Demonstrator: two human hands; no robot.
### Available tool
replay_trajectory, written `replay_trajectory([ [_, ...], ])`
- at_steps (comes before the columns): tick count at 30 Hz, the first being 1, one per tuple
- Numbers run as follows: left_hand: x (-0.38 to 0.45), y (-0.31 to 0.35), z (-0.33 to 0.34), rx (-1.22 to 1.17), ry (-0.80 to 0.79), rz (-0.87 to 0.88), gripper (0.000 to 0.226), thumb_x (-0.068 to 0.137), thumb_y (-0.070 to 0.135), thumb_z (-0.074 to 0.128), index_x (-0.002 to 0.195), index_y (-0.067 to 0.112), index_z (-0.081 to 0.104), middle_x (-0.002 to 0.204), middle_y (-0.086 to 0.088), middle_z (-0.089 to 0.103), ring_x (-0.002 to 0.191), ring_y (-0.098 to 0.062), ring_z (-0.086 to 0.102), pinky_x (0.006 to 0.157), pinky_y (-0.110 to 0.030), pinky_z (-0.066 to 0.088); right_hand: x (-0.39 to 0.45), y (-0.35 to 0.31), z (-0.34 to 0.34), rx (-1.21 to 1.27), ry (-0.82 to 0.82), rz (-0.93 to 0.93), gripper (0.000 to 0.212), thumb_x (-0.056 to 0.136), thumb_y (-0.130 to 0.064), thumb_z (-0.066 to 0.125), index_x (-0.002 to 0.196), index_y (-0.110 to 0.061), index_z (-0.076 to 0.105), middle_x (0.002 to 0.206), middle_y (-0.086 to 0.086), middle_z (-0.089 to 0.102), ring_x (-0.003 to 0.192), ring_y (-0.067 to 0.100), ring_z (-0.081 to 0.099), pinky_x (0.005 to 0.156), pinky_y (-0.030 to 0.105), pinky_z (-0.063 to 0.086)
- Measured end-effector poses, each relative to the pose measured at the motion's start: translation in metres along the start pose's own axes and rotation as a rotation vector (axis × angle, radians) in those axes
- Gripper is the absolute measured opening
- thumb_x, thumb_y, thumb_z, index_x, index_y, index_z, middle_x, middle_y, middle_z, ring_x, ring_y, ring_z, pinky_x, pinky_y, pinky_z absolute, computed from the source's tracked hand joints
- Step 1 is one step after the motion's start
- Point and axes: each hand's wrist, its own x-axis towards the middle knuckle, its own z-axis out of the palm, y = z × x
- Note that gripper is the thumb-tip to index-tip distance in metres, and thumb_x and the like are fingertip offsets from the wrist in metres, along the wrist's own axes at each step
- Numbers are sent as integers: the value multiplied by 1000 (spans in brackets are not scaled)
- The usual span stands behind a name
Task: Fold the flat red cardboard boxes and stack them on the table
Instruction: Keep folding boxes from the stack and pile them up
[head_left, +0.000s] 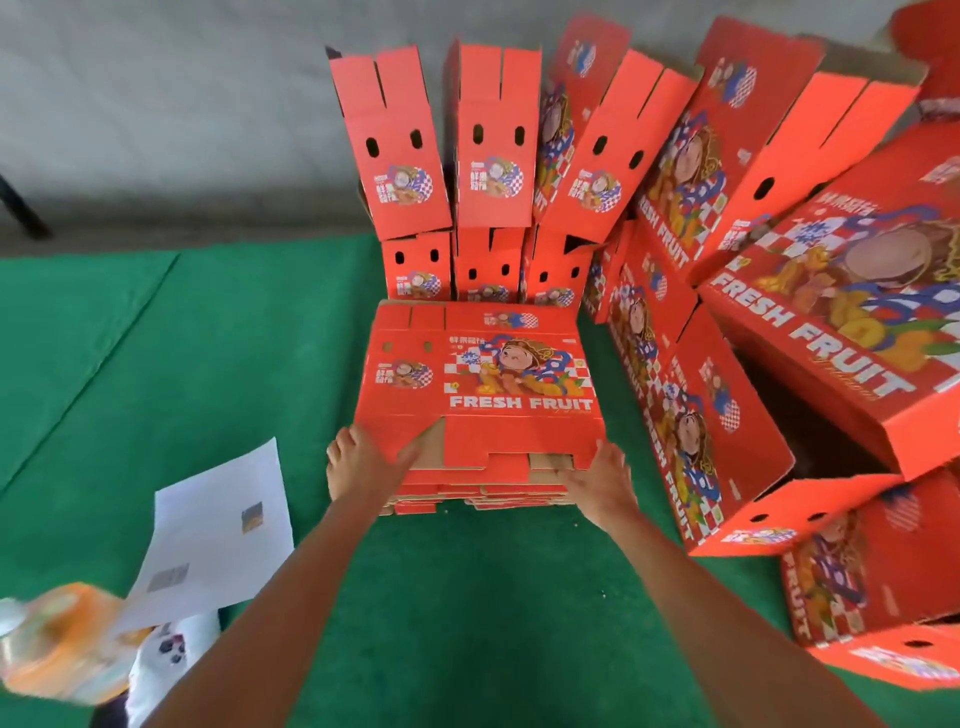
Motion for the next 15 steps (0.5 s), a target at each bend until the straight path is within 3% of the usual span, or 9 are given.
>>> replay_trajectory([
  [3, 4, -3, 4, 5, 18, 67, 102, 91, 73, 57, 153, -3, 26, 153, -20, 42, 143, -38, 38, 115, -52, 40, 8, 3, -1, 15, 36, -23, 83, 88, -51, 72, 151, -10, 37, 141, 12, 48, 131, 31, 48, 111, 52, 45],
  [6, 2, -3, 3, 209, 67, 120, 78, 104, 57, 46, 149, -5, 33, 147, -22, 48, 136, -37, 48, 111, -46, 46, 3, 6, -3, -9, 79, -43, 80, 88, -57, 71, 148, -13, 42, 137, 11, 54, 127, 30, 52, 106, 52, 49],
  [9, -6, -1, -5, 467, 100, 185, 64, 109, 52, 34, 140, -3, 44, 131, -21, 56, 119, -33, 61, 98, -38, 55, -12, 13, -2, -5, 102, -70, 84, 90, -57, 69, 154, -12, 38, 142, 11, 54, 131, 30, 51, 107, 52, 50],
  [11, -16, -4, -7, 623, 107, 300, 47, 113, 36, 29, 134, 3, 54, 117, -17, 58, 105, -31, 64, 85, -35, 58, -23, 18, -4, 17, 113, -83, 85, 92, -52, 69, 158, -11, 34, 147, 11, 52, 135, 30, 50, 110, 52, 49],
  [13, -30, -9, -12, 742, 100, 364, 37, 113, 26, 34, 124, 8, 65, 104, -13, 61, 91, -29, 68, 71, -33, 61, -36, 23, -7, 67, 118, -92, 84, 94, -51, 67, 159, -12, 31, 152, 8, 50, 138, 28, 50, 112, 53, 47],
  [15, -41, -15, -19, 767, 94, 412, 32, 112, 24, 37, 127, 13, 63, 103, -9, 64, 89, -25, 72, 67, -30, 59, -52, 27, -12, 119, 133, -86, 84, 95, -59, 61, 160, -17, 30, 158, 5, 43, 142, 26, 47, 115, 54, 43],
])
